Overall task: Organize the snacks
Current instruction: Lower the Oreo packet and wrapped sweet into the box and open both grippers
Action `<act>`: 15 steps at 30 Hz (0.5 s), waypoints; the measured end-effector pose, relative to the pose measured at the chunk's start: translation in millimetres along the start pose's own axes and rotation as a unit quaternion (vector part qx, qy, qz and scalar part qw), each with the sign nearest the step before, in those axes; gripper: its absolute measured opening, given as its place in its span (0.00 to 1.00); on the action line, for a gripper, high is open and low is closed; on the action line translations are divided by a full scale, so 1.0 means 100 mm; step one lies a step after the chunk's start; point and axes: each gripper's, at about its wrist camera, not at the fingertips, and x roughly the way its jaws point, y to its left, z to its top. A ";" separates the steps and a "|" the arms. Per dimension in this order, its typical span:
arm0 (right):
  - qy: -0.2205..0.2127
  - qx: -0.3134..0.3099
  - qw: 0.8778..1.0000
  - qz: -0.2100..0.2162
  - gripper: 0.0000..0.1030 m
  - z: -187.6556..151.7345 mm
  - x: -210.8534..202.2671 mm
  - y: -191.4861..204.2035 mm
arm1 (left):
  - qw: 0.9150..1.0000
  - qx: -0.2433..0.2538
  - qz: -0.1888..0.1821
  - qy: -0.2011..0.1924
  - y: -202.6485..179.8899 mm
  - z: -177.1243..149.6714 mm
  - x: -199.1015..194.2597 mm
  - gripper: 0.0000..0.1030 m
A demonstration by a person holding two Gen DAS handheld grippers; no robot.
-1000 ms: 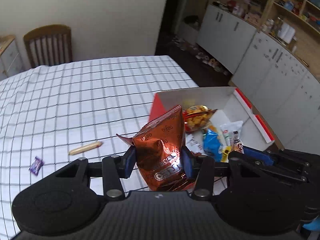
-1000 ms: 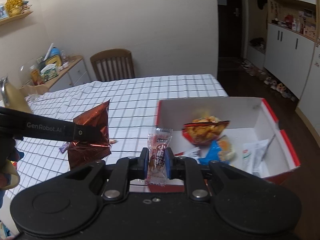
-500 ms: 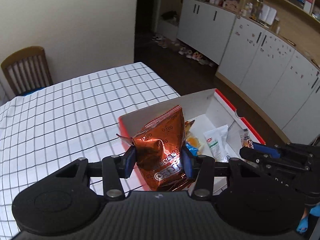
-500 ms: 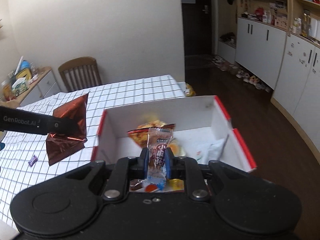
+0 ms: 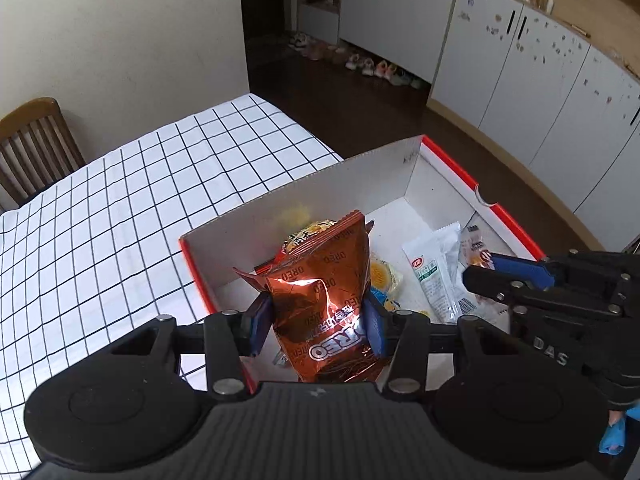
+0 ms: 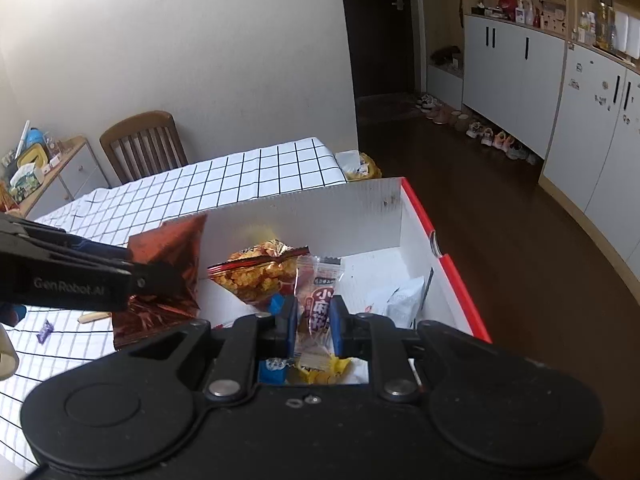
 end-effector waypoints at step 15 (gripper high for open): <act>0.049 0.013 0.999 -0.016 0.15 0.08 0.59 -0.10 | 0.999 -0.009 0.003 0.044 -0.07 0.07 0.47 0.46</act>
